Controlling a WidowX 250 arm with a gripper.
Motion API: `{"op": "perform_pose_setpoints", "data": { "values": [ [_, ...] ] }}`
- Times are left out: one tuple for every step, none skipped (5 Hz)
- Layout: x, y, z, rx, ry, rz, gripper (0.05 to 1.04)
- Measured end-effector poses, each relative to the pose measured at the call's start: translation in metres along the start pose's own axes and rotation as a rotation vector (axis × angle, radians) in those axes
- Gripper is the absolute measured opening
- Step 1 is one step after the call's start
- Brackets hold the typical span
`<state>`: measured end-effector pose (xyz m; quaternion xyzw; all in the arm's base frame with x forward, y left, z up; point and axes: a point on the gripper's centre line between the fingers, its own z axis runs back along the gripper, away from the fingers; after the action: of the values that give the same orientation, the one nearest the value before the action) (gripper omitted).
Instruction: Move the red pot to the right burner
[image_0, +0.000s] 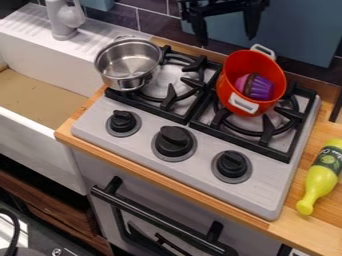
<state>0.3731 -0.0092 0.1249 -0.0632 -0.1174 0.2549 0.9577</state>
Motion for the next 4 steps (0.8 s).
{"op": "perform_pose_setpoints", "data": {
  "values": [
    [-0.003,0.004,0.0,0.022,0.016,-0.018,0.999],
    [-0.005,0.015,0.003,0.101,0.043,-0.067,0.999],
    [-0.004,0.024,0.006,0.095,0.049,-0.093,0.999],
    [-0.004,0.034,0.019,0.07,0.028,-0.107,0.999]
  ]
}}
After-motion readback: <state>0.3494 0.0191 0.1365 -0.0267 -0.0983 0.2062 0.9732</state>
